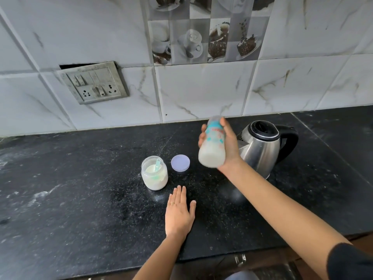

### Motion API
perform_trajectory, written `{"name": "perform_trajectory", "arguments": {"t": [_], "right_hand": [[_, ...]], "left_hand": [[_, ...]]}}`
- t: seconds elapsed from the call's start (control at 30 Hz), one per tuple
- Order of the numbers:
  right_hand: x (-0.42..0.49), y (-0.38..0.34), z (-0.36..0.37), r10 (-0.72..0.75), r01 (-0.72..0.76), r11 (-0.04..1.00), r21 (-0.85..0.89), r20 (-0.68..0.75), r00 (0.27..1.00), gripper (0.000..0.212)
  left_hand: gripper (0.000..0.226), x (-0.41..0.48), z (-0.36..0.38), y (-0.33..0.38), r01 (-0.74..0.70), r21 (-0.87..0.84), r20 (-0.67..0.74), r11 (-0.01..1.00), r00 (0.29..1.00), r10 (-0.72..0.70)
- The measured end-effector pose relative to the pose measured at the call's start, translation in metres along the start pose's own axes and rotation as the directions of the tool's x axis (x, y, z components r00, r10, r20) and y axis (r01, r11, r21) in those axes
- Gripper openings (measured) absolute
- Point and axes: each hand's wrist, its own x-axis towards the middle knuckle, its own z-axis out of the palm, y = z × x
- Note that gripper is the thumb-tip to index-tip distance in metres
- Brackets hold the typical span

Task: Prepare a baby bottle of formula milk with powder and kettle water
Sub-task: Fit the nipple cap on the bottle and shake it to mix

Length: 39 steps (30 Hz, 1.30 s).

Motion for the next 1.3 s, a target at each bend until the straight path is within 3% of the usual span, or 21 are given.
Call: {"name": "perform_trajectory", "arguments": {"t": [0.07,0.23,0.4,0.53,0.7,0.87,1.0,1.2,1.3], "right_hand": [[0.003,-0.004,0.002,-0.022,0.024,0.998,0.063,-0.039,0.999,0.038],[-0.012,0.020,-0.002,0.066,-0.047,0.988,-0.149,0.126,0.990,0.035],[-0.003,0.003,-0.002,0.006,-0.004,0.999,0.046,-0.043,0.999,0.038],[-0.017,0.016,-0.009,0.061,-0.056,0.985,-0.166,0.026,0.998,0.037],[-0.006,0.003,-0.008,0.012,-0.003,0.997,0.082,-0.117,0.993,0.036],[-0.017,0.021,-0.018,0.069,-0.069,0.983,-0.172,-0.006,0.998,0.041],[-0.007,0.002,-0.014,-0.003,0.016,0.996,0.091,-0.142,0.990,0.035],[-0.021,0.017,-0.016,0.040,-0.043,0.982,-0.185,-0.020,0.999,0.032],[-0.011,0.004,-0.013,-0.005,0.006,1.000,0.007,-0.123,0.992,0.032]], "left_hand": [[0.082,0.000,0.000,0.000,-0.001,0.005,-0.003,1.000,1.000,0.001],[0.080,-0.001,0.000,0.000,0.006,-0.022,-0.014,1.000,1.000,-0.006],[0.082,0.000,-0.002,0.000,-0.006,-0.017,-0.014,1.000,1.000,0.006],[0.082,0.000,-0.001,0.000,-0.009,-0.012,-0.009,1.000,1.000,0.009],[0.080,-0.001,-0.001,0.000,-0.010,-0.026,-0.018,1.000,1.000,0.009],[0.080,0.000,-0.001,-0.001,-0.007,-0.013,-0.009,1.000,1.000,0.007],[0.080,-0.001,0.000,-0.001,-0.009,-0.020,-0.009,1.000,1.000,0.009],[0.081,-0.001,-0.001,0.000,-0.006,-0.010,-0.009,1.000,1.000,0.006],[0.081,-0.001,-0.001,0.000,-0.007,-0.014,-0.007,1.000,1.000,0.007]]}}
